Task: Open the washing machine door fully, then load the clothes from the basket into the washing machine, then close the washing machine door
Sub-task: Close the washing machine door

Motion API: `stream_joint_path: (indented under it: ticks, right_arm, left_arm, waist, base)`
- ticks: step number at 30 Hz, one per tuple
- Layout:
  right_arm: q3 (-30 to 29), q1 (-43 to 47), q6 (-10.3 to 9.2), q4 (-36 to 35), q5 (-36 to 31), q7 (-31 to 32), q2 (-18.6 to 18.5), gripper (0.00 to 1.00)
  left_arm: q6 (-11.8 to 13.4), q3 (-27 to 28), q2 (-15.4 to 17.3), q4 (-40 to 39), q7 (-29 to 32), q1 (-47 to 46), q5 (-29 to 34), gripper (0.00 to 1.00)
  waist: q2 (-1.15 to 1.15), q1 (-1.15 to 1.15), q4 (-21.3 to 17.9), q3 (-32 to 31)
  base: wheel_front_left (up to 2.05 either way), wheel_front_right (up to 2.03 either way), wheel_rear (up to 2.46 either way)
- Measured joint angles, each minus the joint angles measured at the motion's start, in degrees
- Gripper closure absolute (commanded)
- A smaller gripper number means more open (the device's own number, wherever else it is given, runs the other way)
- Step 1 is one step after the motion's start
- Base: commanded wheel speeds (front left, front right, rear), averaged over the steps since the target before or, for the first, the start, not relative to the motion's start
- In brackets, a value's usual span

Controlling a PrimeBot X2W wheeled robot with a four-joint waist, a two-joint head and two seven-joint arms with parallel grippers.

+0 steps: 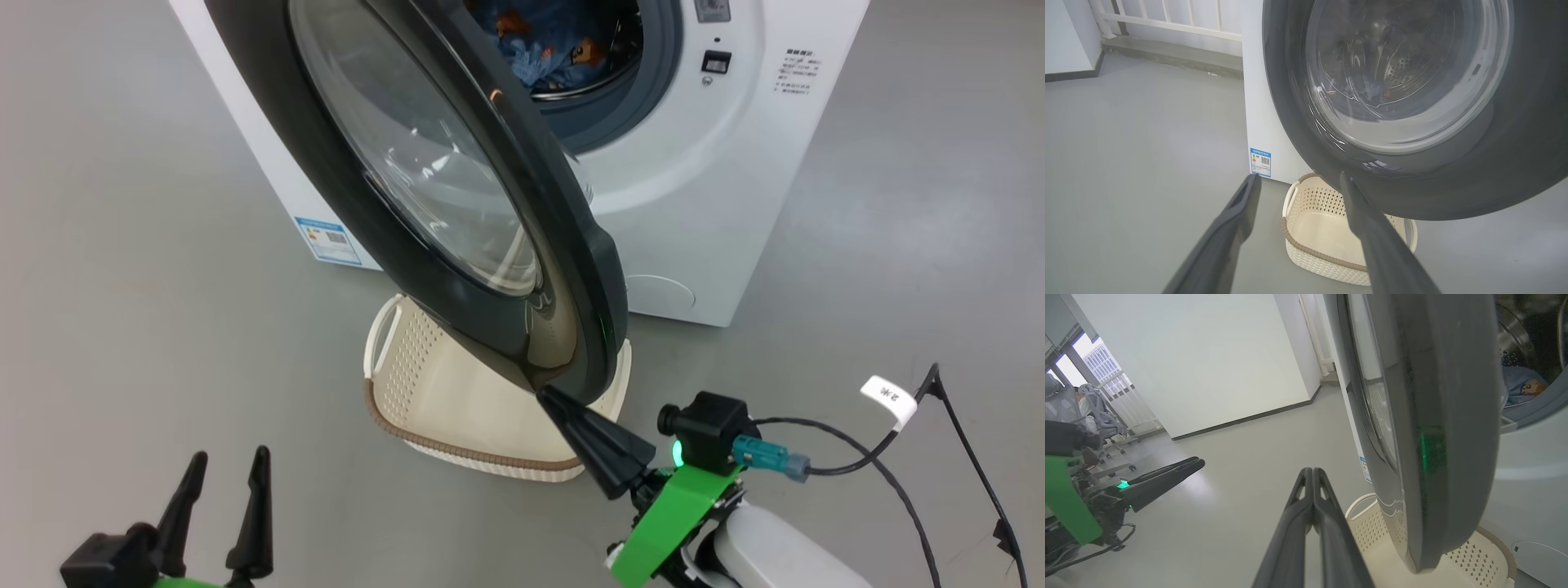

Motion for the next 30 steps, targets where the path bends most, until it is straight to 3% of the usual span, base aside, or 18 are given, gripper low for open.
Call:
stream_joint_path:
  ticks: [21, 30]
  right_arm:
    - [-10.0, -4.2, 0.08, 2.0, -0.8, 0.0, 1.0, 1.0]
    - [-15.6, -8.6, 0.08, 2.2, -2.4, 0.1, -1.3, 1.0]
  left_arm:
    - [0.0, -0.6, -0.7, -0.4, 0.0, -3.7, 0.0, 0.0]
    - [0.0, -1.5, -1.6, -1.2, 0.0, -5.9, 0.1, 0.0]
  waist:
    - [0.0, 0.0, 0.5, 3.9]
    - [0.0, 0.0, 0.9, 6.8]
  base:
    - [0.0, 0.0, 0.0]
    - [0.0, 0.0, 0.0]
